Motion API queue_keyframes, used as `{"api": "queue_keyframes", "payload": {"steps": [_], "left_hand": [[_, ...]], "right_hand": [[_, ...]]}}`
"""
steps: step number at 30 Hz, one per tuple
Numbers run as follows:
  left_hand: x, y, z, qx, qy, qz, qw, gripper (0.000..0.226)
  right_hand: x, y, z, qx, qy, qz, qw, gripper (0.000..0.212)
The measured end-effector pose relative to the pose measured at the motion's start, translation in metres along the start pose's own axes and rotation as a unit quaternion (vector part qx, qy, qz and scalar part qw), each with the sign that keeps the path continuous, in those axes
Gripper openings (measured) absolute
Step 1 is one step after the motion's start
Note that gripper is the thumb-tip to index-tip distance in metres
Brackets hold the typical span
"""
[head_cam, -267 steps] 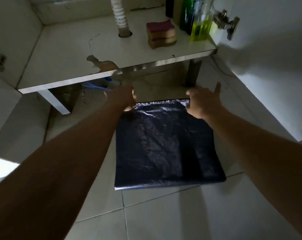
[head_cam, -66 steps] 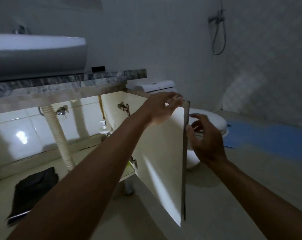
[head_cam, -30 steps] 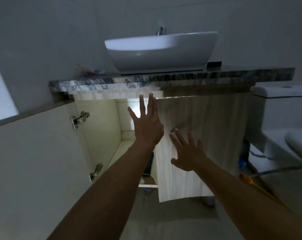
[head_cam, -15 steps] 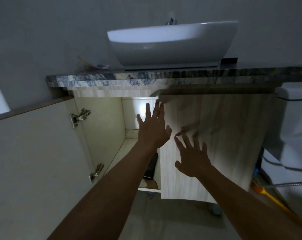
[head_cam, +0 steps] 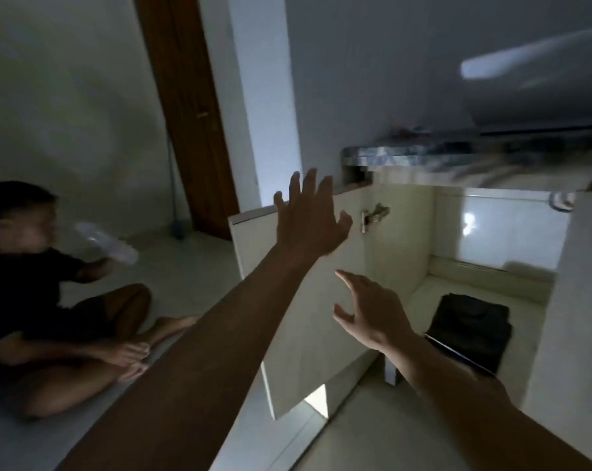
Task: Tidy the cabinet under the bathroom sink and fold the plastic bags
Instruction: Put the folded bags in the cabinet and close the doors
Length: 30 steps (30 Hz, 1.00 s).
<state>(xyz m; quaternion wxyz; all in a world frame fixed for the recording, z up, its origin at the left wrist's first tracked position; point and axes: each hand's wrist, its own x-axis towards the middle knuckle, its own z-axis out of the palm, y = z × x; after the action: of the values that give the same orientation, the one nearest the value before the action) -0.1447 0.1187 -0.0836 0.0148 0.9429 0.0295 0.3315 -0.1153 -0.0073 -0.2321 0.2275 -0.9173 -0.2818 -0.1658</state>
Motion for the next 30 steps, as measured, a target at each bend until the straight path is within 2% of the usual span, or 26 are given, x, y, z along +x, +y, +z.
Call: {"api": "queue_keyframes", "payload": {"steps": [3,5,8,10,15,20,23,25,28,30], "left_hand": [[-0.005,-0.058,-0.019,0.080,-0.049,-0.102,0.990,0.076],[-0.010,-0.084,-0.022,0.097,-0.094,-0.132,0.982,0.079],[-0.017,-0.114,-0.022,0.074,-0.156,-0.102,0.980,0.080],[-0.021,-0.122,-0.020,0.056,-0.165,-0.081,0.981,0.079],[-0.027,-0.115,-0.018,0.045,-0.090,-0.082,0.992,0.063],[-0.031,-0.086,-0.015,-0.020,0.066,-0.078,0.995,0.052],[-0.034,-0.060,-0.025,-0.069,0.104,-0.046,0.991,0.046],[-0.034,-0.039,-0.027,-0.099,0.108,-0.026,0.989,0.047],[-0.031,0.001,-0.023,-0.175,0.101,0.002,0.979,0.050],[-0.028,0.040,-0.014,-0.236,0.094,0.041,0.966,0.048]], "right_hand": [[0.020,-0.059,0.020,0.037,-0.001,-0.036,0.999,0.077],[0.030,-0.084,0.033,0.051,0.000,-0.040,0.998,0.083],[0.040,-0.112,0.048,0.079,-0.021,-0.018,0.997,0.090],[0.043,-0.124,0.056,0.089,-0.036,-0.009,0.995,0.093],[0.035,-0.133,0.067,0.125,-0.008,-0.002,0.992,0.094],[0.002,-0.118,0.060,0.129,0.098,-0.017,0.987,0.091],[-0.020,-0.099,0.049,0.119,0.150,-0.006,0.981,0.088],[-0.035,-0.081,0.041,0.111,0.192,0.005,0.975,0.077],[-0.058,-0.045,0.021,0.167,0.244,0.012,0.955,0.046],[-0.077,-0.009,-0.001,0.181,0.250,0.056,0.949,0.036]]}}
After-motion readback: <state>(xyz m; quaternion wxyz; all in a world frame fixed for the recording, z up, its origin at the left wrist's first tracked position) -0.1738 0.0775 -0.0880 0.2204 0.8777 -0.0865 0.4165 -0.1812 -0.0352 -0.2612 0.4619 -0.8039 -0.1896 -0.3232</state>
